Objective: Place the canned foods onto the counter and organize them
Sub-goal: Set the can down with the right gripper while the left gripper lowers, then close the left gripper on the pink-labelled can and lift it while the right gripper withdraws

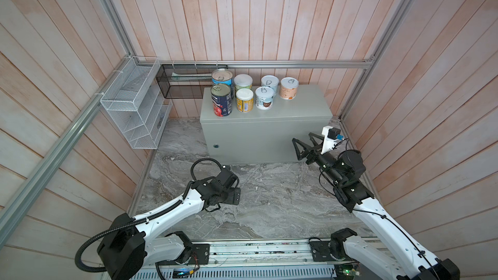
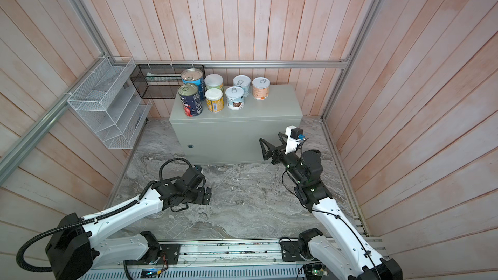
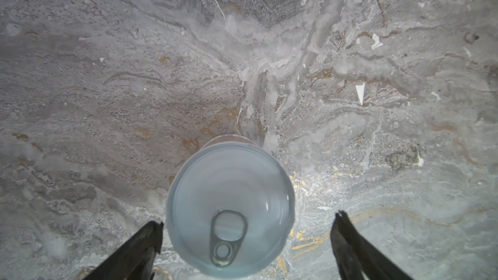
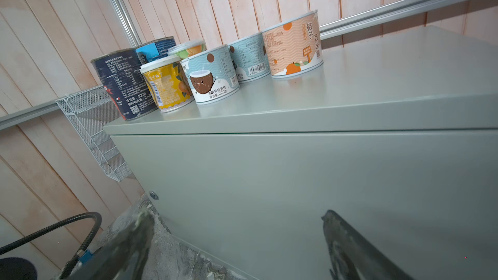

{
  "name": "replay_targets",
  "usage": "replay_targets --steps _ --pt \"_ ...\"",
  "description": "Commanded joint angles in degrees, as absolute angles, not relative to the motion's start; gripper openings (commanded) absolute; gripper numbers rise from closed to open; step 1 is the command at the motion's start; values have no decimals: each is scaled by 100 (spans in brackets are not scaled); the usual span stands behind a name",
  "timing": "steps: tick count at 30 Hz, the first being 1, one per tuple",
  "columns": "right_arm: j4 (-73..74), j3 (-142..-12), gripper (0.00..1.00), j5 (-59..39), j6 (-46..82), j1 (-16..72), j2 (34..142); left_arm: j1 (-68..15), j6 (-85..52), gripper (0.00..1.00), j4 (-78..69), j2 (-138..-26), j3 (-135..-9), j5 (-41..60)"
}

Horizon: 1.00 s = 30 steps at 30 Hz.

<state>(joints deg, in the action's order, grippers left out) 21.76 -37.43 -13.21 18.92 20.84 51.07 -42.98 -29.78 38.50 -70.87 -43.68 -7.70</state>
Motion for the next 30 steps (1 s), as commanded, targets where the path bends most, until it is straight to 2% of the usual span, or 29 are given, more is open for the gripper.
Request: replay_targets --steps 1,11,18,23,30 --pt "1997 -3564 97 -1212 1880 2128 5075 -4304 -2866 100 4025 -7245 -4568 -754" --pt "2024 -3374 97 -1178 1872 2135 5133 -4305 -2788 100 3955 -7639 -4680 -746" --pt "1681 -3139 96 -1131 1837 2146 4733 -4302 -2678 100 3891 -7813 -4777 -833" --pt "1411 -2917 96 -955 1859 2152 4395 -4307 -2567 81 3635 -7831 -4808 -513" --pt "1390 -2481 96 -721 2003 2152 3844 -4324 -2492 78 3647 -8045 -4943 -437"
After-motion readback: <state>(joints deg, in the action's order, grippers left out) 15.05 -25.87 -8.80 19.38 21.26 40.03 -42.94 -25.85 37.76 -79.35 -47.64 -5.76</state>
